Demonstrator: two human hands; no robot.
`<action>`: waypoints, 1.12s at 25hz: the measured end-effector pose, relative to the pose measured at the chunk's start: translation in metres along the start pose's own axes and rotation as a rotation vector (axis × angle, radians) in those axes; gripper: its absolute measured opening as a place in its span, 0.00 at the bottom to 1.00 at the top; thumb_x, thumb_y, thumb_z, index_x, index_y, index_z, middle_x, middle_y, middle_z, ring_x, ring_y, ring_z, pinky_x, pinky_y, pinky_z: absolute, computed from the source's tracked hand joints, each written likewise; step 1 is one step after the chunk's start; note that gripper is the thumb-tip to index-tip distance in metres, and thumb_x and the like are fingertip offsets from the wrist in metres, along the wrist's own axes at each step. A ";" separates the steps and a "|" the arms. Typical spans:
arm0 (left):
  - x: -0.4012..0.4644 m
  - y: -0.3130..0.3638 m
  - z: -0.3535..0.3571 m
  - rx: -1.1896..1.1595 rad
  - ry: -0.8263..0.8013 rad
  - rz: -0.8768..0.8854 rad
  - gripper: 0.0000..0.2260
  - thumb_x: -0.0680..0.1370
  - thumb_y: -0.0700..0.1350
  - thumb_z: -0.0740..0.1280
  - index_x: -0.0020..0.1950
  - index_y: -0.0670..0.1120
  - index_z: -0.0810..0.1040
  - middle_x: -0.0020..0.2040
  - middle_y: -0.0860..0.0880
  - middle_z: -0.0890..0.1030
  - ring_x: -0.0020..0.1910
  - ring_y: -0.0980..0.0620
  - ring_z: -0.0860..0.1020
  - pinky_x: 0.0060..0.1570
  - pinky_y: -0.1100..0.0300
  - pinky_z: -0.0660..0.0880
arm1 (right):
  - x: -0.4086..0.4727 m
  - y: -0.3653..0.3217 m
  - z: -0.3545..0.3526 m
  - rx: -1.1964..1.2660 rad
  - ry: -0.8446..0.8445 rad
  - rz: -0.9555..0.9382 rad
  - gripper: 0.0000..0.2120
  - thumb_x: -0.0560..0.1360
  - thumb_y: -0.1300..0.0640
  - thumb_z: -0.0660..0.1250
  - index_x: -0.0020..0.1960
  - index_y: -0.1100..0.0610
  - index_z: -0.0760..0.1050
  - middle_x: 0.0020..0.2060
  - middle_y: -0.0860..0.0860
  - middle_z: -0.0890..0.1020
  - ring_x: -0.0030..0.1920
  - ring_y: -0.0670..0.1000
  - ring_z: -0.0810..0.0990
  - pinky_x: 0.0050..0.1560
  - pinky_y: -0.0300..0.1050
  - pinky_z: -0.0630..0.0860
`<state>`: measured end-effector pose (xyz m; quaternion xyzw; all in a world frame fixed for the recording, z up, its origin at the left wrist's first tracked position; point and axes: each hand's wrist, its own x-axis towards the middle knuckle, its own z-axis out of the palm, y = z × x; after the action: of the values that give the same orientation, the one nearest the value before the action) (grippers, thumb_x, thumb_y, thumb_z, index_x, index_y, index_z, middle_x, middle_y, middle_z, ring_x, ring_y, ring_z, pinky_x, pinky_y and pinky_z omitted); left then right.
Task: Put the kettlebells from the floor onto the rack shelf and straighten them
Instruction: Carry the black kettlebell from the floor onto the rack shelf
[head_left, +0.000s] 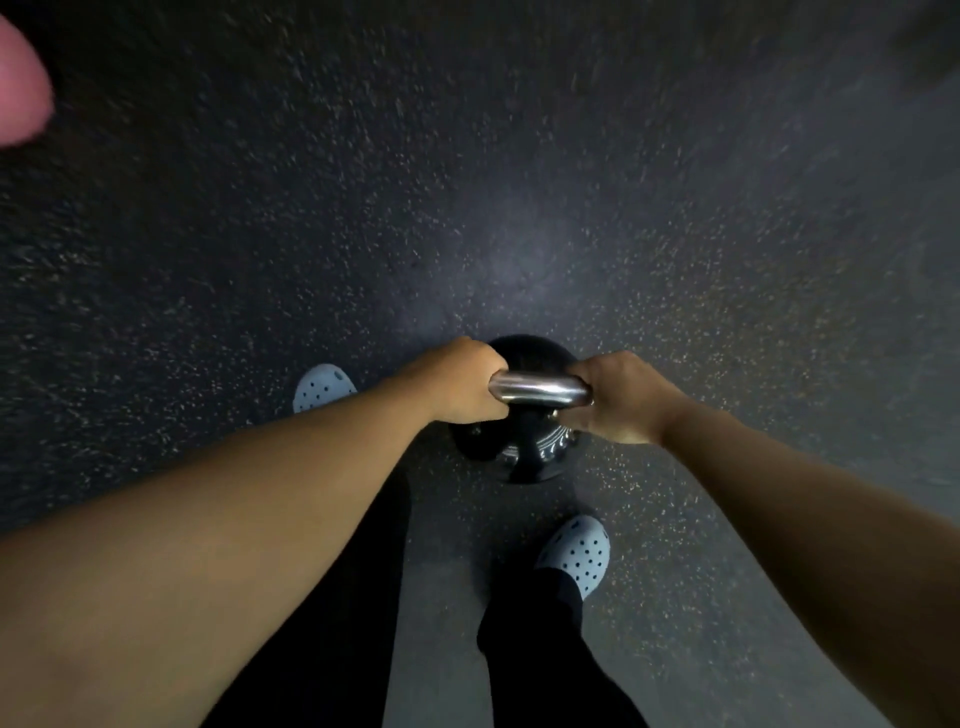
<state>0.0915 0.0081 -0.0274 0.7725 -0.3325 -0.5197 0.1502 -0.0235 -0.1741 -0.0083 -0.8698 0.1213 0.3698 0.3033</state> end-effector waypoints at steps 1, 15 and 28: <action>-0.009 0.000 -0.023 0.006 0.015 0.011 0.04 0.68 0.47 0.71 0.34 0.51 0.77 0.31 0.52 0.80 0.29 0.53 0.79 0.28 0.59 0.73 | 0.001 -0.016 -0.016 0.040 0.007 0.015 0.05 0.67 0.54 0.72 0.39 0.48 0.76 0.33 0.45 0.80 0.32 0.45 0.79 0.32 0.39 0.76; -0.134 -0.064 -0.425 0.098 0.513 0.011 0.10 0.69 0.53 0.67 0.30 0.52 0.72 0.28 0.54 0.76 0.25 0.57 0.74 0.24 0.62 0.64 | 0.129 -0.332 -0.310 -0.102 0.412 -0.270 0.03 0.63 0.55 0.69 0.32 0.53 0.76 0.23 0.47 0.76 0.26 0.48 0.76 0.25 0.34 0.65; -0.153 -0.209 -0.790 0.257 0.838 -0.165 0.10 0.68 0.53 0.68 0.31 0.56 0.69 0.28 0.57 0.73 0.25 0.62 0.70 0.22 0.64 0.61 | 0.385 -0.588 -0.540 -0.131 0.508 -0.583 0.02 0.64 0.52 0.66 0.34 0.46 0.75 0.27 0.44 0.79 0.30 0.44 0.80 0.28 0.33 0.69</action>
<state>0.8434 0.1741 0.2870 0.9527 -0.2421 -0.1266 0.1328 0.8090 -0.0395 0.2661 -0.9492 -0.0834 0.0479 0.2996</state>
